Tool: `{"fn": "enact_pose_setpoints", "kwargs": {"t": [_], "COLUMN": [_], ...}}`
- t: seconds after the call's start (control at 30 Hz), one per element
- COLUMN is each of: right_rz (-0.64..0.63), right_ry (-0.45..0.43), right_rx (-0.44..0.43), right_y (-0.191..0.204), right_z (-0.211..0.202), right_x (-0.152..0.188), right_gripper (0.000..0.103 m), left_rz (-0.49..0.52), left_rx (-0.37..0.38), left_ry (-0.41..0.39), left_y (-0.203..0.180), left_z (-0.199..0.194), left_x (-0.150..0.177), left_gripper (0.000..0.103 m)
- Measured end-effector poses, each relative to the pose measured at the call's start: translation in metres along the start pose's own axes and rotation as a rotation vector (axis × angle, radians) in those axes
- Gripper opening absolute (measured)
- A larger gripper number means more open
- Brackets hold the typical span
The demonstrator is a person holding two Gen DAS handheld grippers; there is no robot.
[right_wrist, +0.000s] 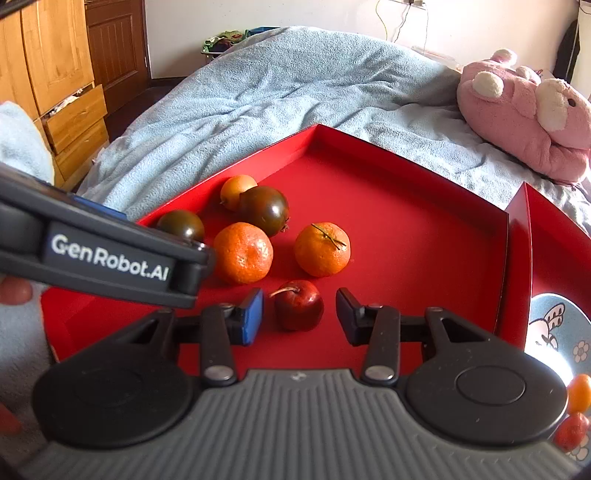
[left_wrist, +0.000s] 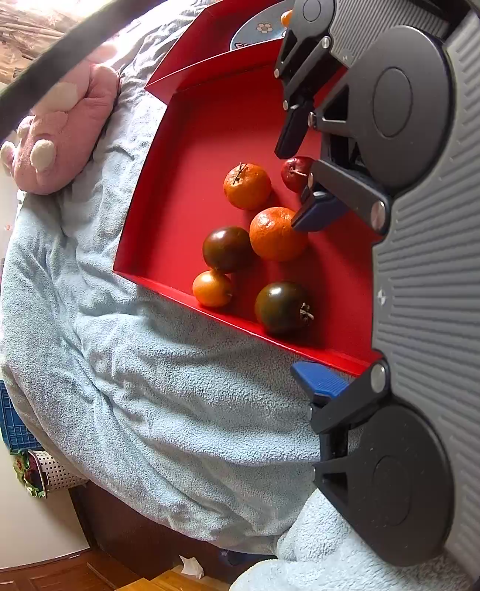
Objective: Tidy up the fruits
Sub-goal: 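Grasp the small red apple with the right gripper while the left gripper grasps a tangerine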
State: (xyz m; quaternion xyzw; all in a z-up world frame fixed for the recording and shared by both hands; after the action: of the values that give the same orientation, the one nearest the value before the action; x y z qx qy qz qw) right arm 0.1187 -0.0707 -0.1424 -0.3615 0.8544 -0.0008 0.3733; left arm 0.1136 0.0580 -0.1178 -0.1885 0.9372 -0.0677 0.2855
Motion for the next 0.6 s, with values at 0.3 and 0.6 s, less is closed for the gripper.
{"fn": "enact_pose_setpoints", "kwargs": {"t": [0.3, 0.6], "right_rz": [0.074, 0.105], "right_ry": [-0.002, -0.007], "right_rx": [-0.015, -0.056], "right_y": [-0.014, -0.008], "right_z": [-0.02, -0.046], "right_x": [0.018, 0.042], "right_gripper": [0.033, 0.033], "left_rz": [0.006, 0.19], "left_rx": [-0.006, 0.071], "left_ry": [-0.077, -0.055], "left_y": [-0.003, -0.052], "left_z": [-0.012, 0.005], "left_x": [-0.007, 0.0], "left_gripper": [0.081, 0.081]}}
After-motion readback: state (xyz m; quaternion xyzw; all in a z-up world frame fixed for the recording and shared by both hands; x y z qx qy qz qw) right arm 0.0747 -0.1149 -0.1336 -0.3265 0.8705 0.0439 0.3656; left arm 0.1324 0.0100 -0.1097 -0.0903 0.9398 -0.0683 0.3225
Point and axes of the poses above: each gripper's, at about its wrist camera, not at the fingertips, and z roughly the way its jaws point, y to its left, x to its underside, the point moved 9 cm from there along z, roughly the way its jaws point, and after that the axes turned 15 degrees about -z, right-handed, at the moved point
